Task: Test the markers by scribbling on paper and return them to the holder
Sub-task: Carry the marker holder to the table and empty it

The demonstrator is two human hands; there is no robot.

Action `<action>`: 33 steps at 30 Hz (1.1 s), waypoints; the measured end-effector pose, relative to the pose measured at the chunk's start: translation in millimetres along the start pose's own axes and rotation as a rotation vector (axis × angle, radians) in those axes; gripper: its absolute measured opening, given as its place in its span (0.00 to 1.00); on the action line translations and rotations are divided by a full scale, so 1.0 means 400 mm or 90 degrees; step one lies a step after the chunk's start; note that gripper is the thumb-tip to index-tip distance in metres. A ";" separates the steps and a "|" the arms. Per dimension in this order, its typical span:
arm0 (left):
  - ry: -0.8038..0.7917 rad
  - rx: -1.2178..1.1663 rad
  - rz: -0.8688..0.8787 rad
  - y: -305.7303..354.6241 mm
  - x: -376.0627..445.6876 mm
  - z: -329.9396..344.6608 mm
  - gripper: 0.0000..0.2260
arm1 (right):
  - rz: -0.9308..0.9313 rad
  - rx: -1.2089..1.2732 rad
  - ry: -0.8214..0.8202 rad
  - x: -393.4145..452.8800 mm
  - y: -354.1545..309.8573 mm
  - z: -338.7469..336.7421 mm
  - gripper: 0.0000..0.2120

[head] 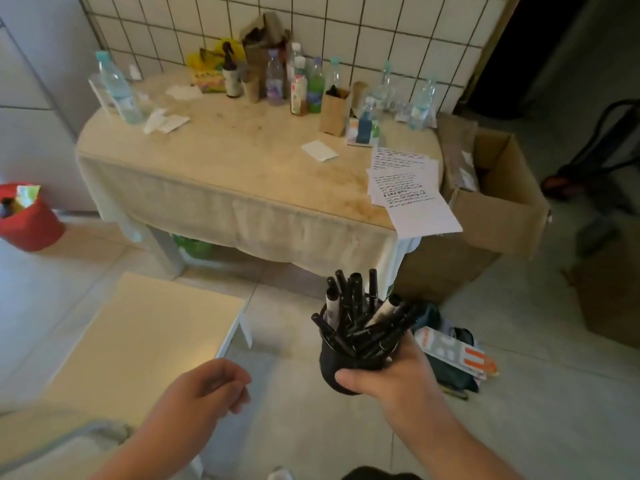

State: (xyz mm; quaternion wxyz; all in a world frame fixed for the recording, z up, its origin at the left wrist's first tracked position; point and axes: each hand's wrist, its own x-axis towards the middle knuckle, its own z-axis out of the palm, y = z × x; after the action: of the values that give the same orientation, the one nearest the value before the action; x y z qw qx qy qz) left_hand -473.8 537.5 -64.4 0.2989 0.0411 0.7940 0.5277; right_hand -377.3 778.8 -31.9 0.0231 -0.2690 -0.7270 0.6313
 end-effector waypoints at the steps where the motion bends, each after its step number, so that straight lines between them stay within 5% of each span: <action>1: -0.003 0.005 -0.002 0.013 0.027 -0.005 0.08 | 0.008 0.000 0.001 0.022 -0.007 -0.002 0.31; 22: 0.095 -0.011 -0.061 0.356 0.688 -0.069 0.12 | -0.037 -0.060 -0.063 0.907 -0.258 -0.062 0.28; 33: -0.009 0.038 -0.079 0.466 1.130 -0.217 0.06 | -0.009 -0.100 -0.102 1.259 -0.363 0.027 0.28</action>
State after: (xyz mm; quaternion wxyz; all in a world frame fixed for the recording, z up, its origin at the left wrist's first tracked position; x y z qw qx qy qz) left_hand -935.1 720.9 -75.6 0.3352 0.0046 0.8084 0.4839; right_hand -863.9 972.3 -53.1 -0.0519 -0.2135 -0.7758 0.5915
